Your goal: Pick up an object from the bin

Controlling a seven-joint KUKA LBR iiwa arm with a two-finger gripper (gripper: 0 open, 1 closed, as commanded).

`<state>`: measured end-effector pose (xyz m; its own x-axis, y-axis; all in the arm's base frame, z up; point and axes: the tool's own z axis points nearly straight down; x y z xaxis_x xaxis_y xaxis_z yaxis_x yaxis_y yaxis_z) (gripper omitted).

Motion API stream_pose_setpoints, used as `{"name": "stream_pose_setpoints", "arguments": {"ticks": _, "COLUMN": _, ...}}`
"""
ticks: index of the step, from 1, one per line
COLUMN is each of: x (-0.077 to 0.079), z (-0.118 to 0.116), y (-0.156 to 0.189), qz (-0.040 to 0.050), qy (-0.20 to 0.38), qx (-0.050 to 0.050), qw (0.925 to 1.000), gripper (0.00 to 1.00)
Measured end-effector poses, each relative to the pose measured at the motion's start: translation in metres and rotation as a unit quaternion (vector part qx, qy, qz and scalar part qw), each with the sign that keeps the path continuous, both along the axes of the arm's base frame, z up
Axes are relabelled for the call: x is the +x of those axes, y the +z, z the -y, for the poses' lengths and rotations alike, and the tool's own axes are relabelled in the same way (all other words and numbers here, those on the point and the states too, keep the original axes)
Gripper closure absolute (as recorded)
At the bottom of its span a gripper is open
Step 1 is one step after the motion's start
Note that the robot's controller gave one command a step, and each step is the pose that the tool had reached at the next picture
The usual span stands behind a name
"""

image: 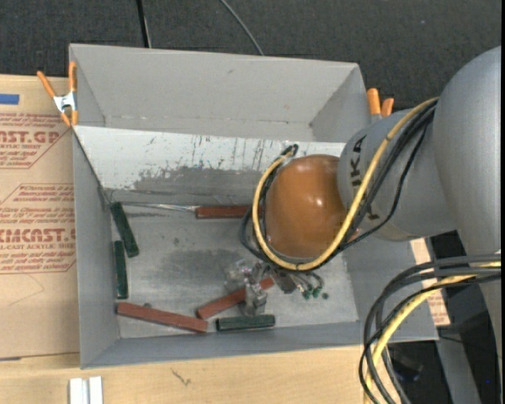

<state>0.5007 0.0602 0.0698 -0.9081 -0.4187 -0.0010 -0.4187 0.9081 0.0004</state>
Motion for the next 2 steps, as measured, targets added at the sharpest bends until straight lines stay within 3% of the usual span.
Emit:
{"name": "stream_pose_setpoints", "arguments": {"ticks": 1, "x": 0.000, "z": 0.000, "y": 0.000, "qz": 0.0000, "qy": 0.000, "qx": 0.000, "qw": 1.0000, "gripper": 1.00}}
{"name": "stream_pose_setpoints", "arguments": {"ticks": 2, "x": 0.008, "z": -0.028, "y": 0.139, "qz": 0.0007, "qy": -0.008, "qx": 0.001, "qw": 1.0000, "gripper": 1.00}}
